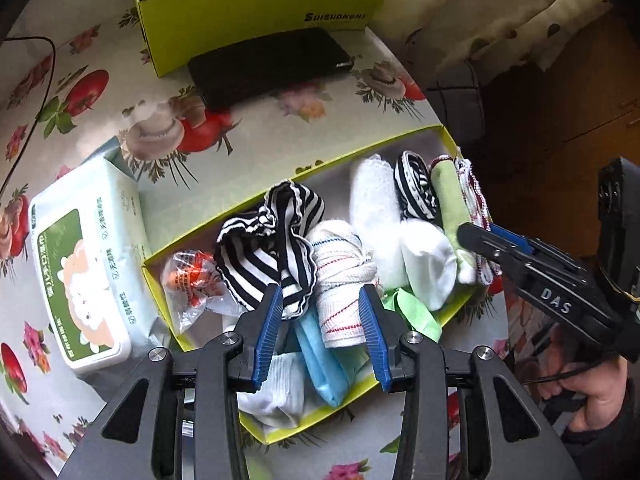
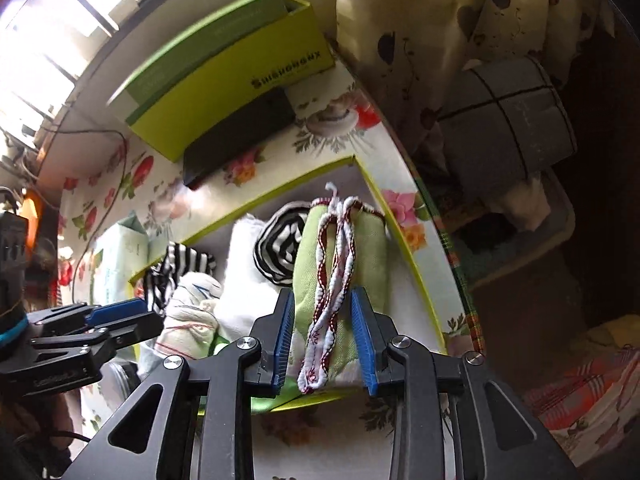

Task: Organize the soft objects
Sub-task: 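Open both tools to release the towels and withdraw from the tray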

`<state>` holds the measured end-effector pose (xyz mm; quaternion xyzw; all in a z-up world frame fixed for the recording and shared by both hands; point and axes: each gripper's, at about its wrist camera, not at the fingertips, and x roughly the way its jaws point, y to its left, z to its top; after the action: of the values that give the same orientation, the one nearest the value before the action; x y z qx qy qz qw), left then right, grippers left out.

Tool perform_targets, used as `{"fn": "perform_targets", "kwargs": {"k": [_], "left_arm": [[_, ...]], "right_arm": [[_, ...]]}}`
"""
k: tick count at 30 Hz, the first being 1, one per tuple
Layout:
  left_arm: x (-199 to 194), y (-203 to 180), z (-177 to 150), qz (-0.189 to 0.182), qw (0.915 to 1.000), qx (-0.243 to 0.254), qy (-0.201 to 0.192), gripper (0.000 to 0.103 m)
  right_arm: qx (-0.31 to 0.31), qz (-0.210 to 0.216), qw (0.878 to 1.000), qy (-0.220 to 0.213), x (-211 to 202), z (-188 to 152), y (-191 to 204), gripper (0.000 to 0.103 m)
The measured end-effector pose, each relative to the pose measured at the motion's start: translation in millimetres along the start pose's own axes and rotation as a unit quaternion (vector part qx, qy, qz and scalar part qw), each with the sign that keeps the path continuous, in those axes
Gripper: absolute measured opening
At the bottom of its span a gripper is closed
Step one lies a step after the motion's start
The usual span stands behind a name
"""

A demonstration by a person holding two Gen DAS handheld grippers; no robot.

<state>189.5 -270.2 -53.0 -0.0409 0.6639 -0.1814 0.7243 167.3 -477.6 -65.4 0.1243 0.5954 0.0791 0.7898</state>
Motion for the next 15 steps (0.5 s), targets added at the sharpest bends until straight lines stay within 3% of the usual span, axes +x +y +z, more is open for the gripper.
{"fn": "perform_targets", "kwargs": {"k": [8,12,15], "left_arm": [[8,-7,0,-0.027,0.9996,0.006,0.01,0.041],[-6,-5,3,-0.028,0.9996,0.008,-0.007,0.041],[-21,-1,4,-0.022,0.9993,0.016,-0.026,0.041]], "right_arm": [[-0.05,0.01,0.998,0.021,5,-2,18,0.028],[-0.036,0.004,0.999,0.008,-7,-4,22,0.029],[-0.034,-0.005,0.999,-0.005,-17,-9,29,0.036]]}}
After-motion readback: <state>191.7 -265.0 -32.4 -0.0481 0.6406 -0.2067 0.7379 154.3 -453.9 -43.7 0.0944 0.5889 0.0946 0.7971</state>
